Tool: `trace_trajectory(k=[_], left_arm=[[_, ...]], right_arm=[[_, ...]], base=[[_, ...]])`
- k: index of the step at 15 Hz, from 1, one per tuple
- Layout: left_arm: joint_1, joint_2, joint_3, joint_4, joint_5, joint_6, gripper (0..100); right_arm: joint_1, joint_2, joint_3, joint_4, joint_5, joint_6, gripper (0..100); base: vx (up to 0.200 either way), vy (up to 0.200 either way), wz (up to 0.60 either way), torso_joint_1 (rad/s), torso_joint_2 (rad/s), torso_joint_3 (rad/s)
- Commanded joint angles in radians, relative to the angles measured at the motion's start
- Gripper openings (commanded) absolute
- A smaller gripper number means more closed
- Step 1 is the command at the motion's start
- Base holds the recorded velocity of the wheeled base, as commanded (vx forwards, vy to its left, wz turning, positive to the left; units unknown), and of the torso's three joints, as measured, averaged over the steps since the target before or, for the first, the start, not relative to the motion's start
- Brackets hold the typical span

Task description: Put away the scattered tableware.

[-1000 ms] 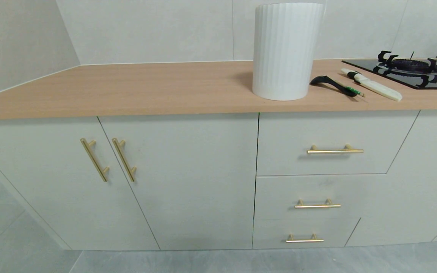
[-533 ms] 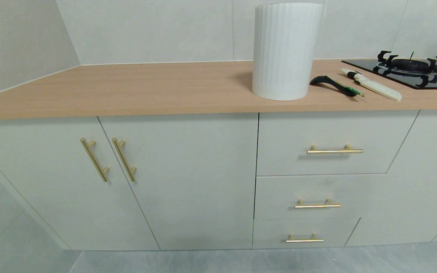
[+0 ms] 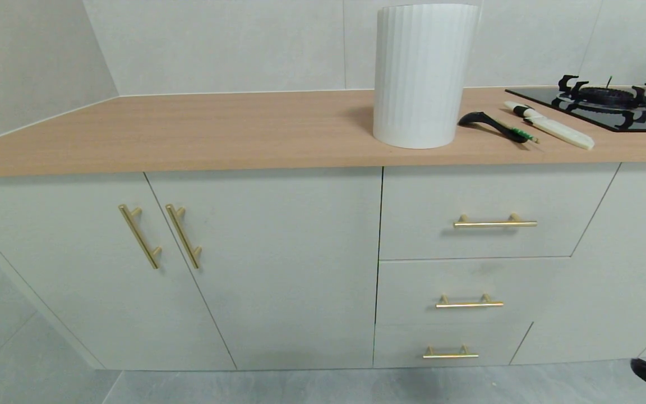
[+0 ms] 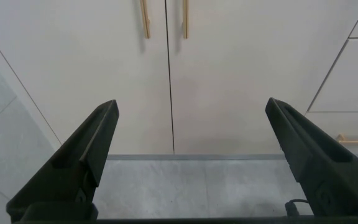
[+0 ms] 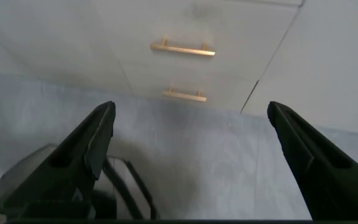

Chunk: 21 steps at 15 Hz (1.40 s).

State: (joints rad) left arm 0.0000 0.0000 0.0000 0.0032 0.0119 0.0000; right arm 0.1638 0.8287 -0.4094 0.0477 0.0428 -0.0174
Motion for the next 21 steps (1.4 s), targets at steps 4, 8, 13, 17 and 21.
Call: trace_trajectory(k=[4,8,13,17,21], left_arm=[[0.0,0.002,0.0,0.0,0.0,0.0,100],[0.0,0.002,0.0,0.0,0.0,0.0,100],[0.0,0.002,0.0,0.0,0.0,0.0,100],[0.0,0.002,0.0,0.0,0.0,0.0,100],[0.0,0.002,0.0,0.0,0.0,0.0,100]], right_arm=[[0.02,0.705,-0.192,-0.267,-0.052,-0.004,100],[0.019,0.955,-0.27,-0.425,-0.104,-0.004,100],[0.019,1.196,-0.336,-0.537,-0.106,0.002,100],[0.019,1.31,-0.299,-0.766,-0.118,0.013,100],[0.02,1.36,-0.272,-0.896,-0.133,0.034,100]], base=[[0.0,0.0,0.0,0.0,0.0,0.0],[0.0,0.0,0.0,0.0,0.0,0.0],[0.0,0.0,0.0,0.0,0.0,0.0],[0.0,0.0,0.0,0.0,0.0,0.0],[0.0,0.0,0.0,0.0,0.0,0.0]])
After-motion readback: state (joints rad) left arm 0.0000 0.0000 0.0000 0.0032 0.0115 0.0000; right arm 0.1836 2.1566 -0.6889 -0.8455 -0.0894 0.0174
